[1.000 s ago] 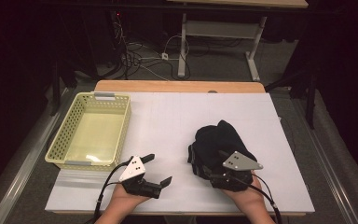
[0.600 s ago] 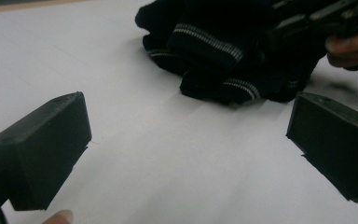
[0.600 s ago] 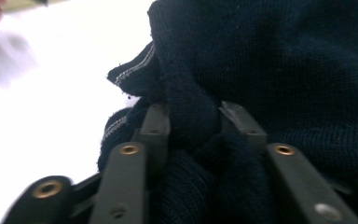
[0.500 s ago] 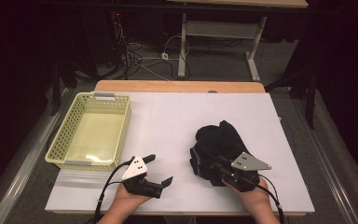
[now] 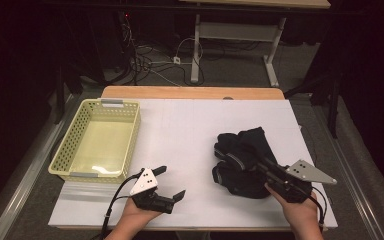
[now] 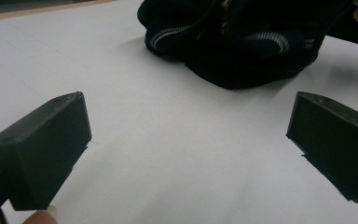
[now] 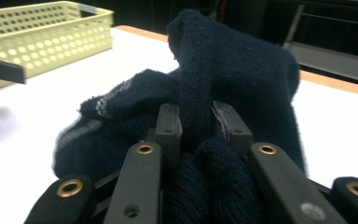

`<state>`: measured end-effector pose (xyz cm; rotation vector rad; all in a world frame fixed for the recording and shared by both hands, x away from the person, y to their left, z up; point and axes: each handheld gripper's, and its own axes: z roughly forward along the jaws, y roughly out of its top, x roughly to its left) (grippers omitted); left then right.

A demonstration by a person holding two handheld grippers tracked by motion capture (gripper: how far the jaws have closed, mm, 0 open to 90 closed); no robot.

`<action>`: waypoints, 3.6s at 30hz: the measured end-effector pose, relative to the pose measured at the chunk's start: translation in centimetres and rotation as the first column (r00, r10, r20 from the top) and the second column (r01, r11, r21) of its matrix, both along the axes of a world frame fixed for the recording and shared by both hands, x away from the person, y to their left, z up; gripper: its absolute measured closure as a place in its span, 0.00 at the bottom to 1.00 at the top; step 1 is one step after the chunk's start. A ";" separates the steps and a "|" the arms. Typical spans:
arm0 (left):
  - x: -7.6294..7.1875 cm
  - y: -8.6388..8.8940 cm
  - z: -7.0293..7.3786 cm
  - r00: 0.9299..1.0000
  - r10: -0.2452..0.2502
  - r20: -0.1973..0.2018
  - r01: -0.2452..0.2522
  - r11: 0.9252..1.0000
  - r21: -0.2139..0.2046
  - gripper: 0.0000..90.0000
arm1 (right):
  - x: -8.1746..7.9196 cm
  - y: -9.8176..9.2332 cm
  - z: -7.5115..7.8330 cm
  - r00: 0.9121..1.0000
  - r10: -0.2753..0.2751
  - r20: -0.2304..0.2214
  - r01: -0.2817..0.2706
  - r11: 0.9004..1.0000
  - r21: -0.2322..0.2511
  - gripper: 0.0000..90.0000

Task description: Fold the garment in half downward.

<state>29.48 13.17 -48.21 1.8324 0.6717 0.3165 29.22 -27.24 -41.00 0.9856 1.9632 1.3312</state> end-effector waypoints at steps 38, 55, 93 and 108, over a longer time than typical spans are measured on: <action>-0.2 0.1 0.0 1.000 -0.015 0.015 0.016 1.000 -0.011 0.00 | -2.5 0.6 -1.7 1.000 0.012 -0.029 -0.013 0.999 -0.041 0.34; 0.2 0.0 0.1 1.000 -0.003 -0.030 0.002 1.000 -0.010 0.01 | -1.7 2.4 -4.9 0.994 0.035 -0.107 -0.055 0.981 -0.185 0.82; 2.3 -8.0 1.0 0.993 -0.053 -0.109 0.087 0.936 0.341 0.90 | -2.5 -3.1 -4.7 0.992 -0.103 -0.071 0.102 0.995 -0.018 0.48; -1.8 3.1 1.0 0.985 0.144 -0.094 -0.111 0.949 0.295 0.90 | -2.6 -0.1 -5.1 0.996 -0.005 -0.087 0.001 0.999 -0.051 0.43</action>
